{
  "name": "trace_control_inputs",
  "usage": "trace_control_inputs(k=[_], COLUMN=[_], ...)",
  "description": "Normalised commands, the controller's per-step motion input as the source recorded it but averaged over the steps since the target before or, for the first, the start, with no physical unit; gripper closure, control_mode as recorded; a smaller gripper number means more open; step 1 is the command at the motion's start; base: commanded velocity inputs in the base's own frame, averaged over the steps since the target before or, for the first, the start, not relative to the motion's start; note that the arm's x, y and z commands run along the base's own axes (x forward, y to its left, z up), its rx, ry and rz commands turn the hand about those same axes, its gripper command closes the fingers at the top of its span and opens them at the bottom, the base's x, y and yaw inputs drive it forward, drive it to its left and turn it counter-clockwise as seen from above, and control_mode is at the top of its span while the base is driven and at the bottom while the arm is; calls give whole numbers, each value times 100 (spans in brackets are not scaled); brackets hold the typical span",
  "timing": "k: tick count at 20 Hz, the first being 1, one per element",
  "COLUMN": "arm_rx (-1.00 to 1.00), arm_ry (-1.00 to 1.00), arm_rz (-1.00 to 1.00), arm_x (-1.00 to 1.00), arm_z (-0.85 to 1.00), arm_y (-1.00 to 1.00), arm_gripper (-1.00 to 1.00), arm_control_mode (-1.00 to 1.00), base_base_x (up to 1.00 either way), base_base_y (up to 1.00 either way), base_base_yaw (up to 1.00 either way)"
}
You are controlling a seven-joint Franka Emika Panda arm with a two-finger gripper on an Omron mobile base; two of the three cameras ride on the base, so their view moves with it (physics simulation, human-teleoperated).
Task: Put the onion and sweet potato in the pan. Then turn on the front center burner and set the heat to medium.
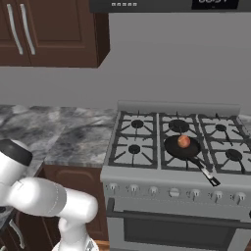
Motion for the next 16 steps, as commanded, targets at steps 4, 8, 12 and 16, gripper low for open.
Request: trace_control_inputs(k=[4,8,12,16], arm_rx=[0,0,0,0], arm_ry=[0,-2,-2,-3], arm_rz=[10,10,10,10], arm_x=[0,0,1,2], arm_z=[-39,-25,-35,-40], arm_y=[0,0,0,0], arm_gripper=[-100,-100,-100,-100], arm_control_mode=[-100,-100,-100,-100], base_base_x=[0,0,0,0], base_base_y=[0,0,0,0], base_base_yaw=[0,0,0,0])
